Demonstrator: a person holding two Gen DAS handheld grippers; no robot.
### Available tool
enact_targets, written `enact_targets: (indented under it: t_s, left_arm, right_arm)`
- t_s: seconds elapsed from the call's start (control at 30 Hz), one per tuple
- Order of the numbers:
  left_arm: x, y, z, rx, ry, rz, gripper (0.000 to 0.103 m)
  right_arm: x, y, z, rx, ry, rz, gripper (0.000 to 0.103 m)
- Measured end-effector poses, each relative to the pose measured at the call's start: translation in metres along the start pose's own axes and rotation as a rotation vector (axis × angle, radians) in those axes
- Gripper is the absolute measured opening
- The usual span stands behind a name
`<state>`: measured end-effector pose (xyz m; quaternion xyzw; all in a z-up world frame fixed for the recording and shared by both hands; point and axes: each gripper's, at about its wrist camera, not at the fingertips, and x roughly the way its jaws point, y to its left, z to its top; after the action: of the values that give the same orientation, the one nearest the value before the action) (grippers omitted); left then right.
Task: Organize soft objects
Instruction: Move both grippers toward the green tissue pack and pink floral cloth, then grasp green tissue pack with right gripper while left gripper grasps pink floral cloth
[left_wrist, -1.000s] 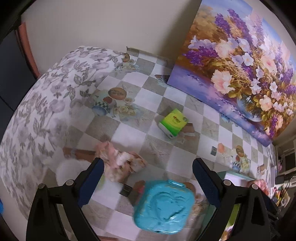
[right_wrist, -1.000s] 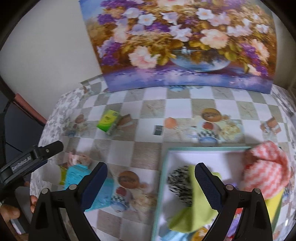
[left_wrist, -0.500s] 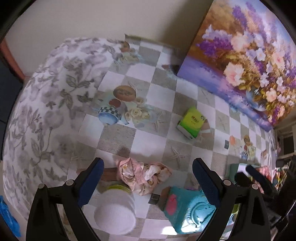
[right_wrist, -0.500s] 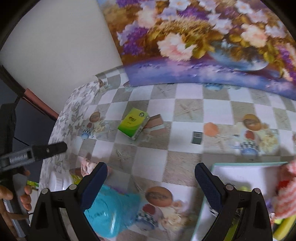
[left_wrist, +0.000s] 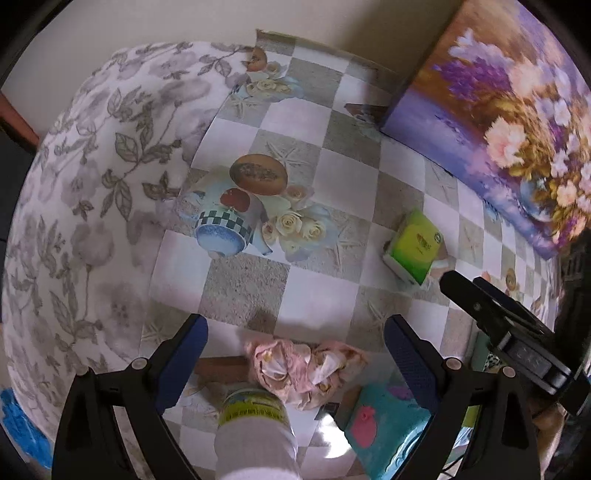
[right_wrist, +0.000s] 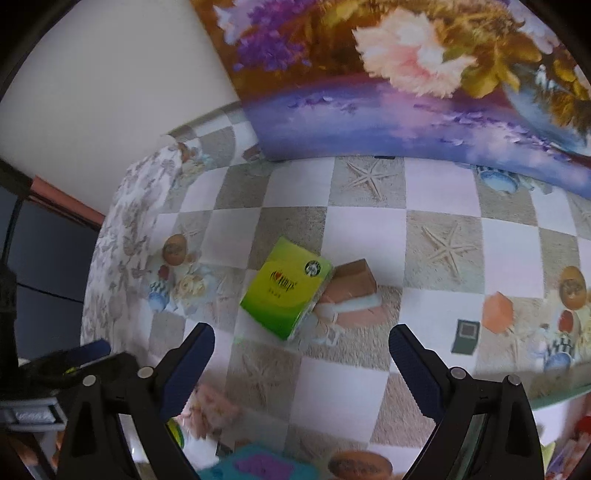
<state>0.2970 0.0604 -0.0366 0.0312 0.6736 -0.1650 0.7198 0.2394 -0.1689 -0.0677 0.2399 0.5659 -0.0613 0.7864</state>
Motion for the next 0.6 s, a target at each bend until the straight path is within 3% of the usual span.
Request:
enact_targets:
  t_s: [0.37,0.6]
  left_arm:
    - [0.017,0.020,0.008,0.013,0.046,0.005,0.096]
    - [0.018,0.017,-0.001,0.053,0.058,0.008,0.096]
  right_arm:
    - [0.042,0.019,0.027,-0.072,0.051,-0.085,0.097]
    - [0.060,0.029,0.032,-0.151,0.067,-0.193,0.097]
